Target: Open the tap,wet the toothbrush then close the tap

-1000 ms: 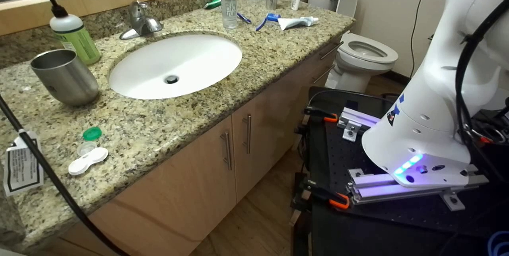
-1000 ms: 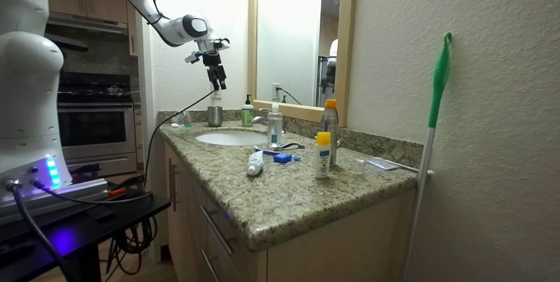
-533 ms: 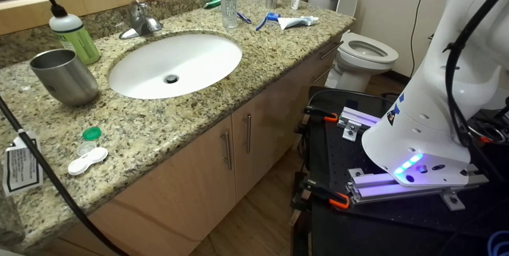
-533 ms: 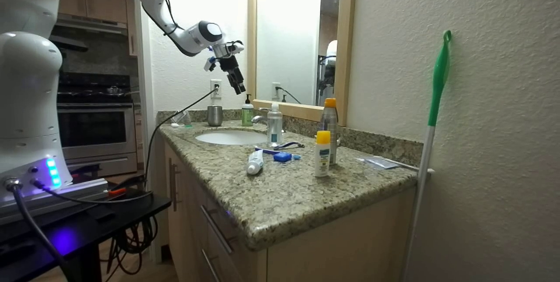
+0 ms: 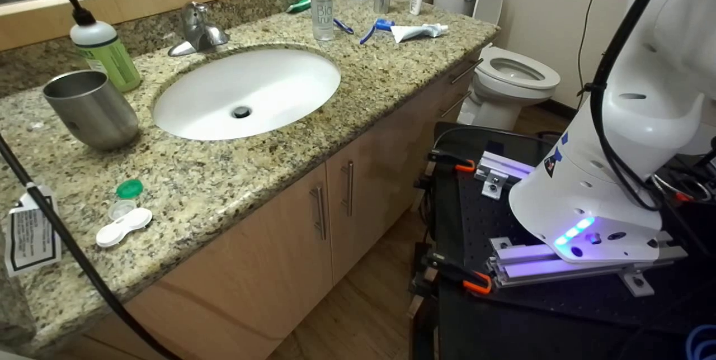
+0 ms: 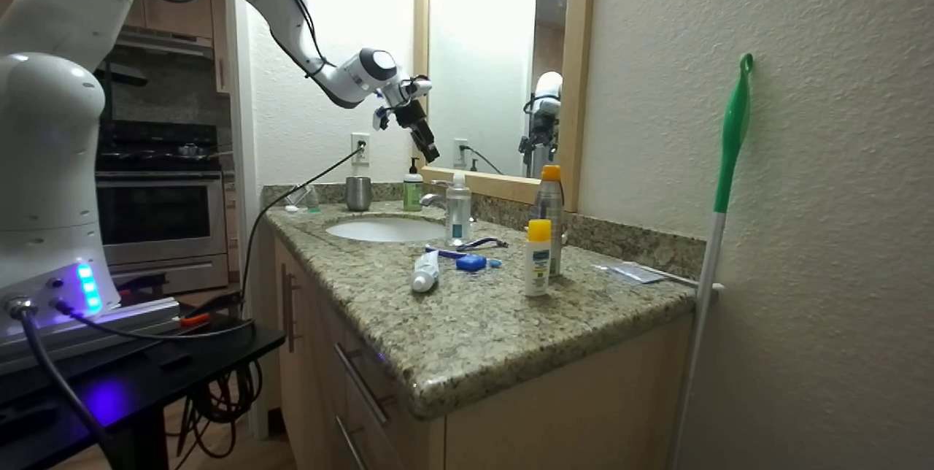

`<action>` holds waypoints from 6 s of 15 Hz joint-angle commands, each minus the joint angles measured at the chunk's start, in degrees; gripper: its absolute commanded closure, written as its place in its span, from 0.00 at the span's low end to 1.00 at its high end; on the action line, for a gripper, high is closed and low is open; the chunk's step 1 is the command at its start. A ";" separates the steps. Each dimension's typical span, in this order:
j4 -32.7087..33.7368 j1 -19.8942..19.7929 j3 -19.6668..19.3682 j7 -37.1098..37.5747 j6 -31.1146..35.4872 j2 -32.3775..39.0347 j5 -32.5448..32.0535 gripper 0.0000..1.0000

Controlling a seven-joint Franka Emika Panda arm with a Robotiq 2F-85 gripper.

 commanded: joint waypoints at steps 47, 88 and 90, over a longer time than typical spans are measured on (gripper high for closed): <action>11.46 6.81 -6.45 2.56 4.34 12.44 8.55 0.93; -21.59 20.71 -28.83 9.58 6.37 -43.24 -2.09 0.00; -21.06 25.51 -35.85 3.81 4.18 -42.06 7.31 0.00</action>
